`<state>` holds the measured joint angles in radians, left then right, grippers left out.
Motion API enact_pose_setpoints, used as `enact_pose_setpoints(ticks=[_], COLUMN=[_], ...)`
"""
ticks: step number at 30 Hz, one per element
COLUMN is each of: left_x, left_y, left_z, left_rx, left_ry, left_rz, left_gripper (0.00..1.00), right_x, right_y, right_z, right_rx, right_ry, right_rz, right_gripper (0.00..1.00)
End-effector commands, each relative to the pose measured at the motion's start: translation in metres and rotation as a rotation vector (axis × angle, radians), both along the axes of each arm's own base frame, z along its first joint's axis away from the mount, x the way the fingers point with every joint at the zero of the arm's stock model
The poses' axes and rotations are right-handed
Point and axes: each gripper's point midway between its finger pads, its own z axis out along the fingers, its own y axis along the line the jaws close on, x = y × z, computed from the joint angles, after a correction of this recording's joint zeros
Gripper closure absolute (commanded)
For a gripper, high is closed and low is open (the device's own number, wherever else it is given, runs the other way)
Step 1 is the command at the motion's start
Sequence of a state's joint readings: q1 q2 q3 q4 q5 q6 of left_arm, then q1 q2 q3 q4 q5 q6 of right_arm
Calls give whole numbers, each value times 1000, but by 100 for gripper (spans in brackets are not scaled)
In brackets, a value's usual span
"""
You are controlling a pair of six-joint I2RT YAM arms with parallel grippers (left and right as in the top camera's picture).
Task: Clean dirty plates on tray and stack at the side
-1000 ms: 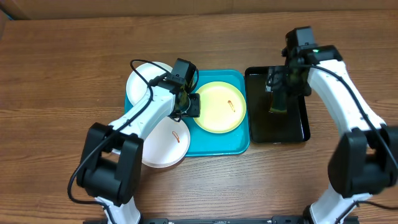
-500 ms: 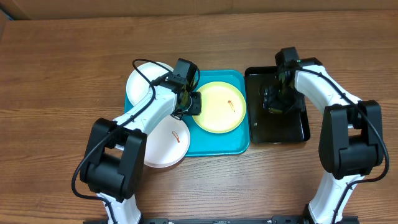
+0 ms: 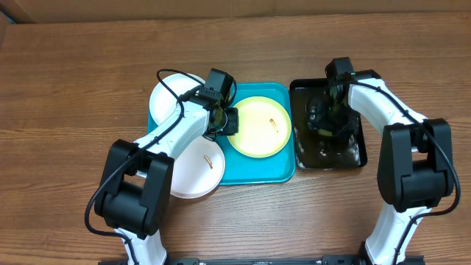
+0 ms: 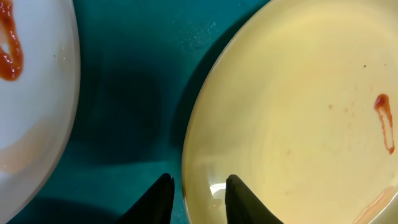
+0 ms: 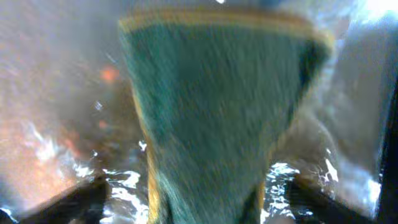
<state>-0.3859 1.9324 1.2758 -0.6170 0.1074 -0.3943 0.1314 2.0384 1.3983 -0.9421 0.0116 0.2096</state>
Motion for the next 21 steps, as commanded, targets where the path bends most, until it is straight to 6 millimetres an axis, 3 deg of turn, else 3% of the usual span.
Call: enact_pose_setpoints(ticks=[1,8,10,11,12,13,14,15,16,17,18,19,21], left_x=[-1,-2,-3,-4,-4,-4,-4,-3,-4,-4,-4,-4,-5], left_y=[2,2,3,3,3,3,3,4,4,4,3,4,4], left_z=[-5,-5,-6,-6,-6,-6,-6,-6,-6,-6,-6,-7,-7], left_rx=[13,15,17,18,19,20,20,22,23,24,24,24,25], left_ry=[12,17,22,22,23,22,21,21,22,23,24,25,26], left_rz=[11,11,10,6,4,4,4,5,5,5,4,5,6], left_gripper=[68,64,64,64,64,64,64,63,63,62,60,60,60], right_x=[10,33,37,38,38,39,40,40,40,39,39,38,37], right_y=[-5,-2,-2,-2,-1,1,3,3,5,5,4,4,4], right_z=[-1,2,3,3,3,4,4,4,4,4,4,4,3], right_rx=[-20,-7,0,2,7,20,28,32,38,38,37,37,36], right_ry=[-42,-136,-152,-156,-159,-161,-163,-163,-162,-161,-159,-156,-152], right_rz=[-10,-41,-73,-89,-91,-88,-87,-88,-86,-86,-86,-86,-86], right_gripper=[0,0,6,13,29,56,74,85,85,76,47,32,30])
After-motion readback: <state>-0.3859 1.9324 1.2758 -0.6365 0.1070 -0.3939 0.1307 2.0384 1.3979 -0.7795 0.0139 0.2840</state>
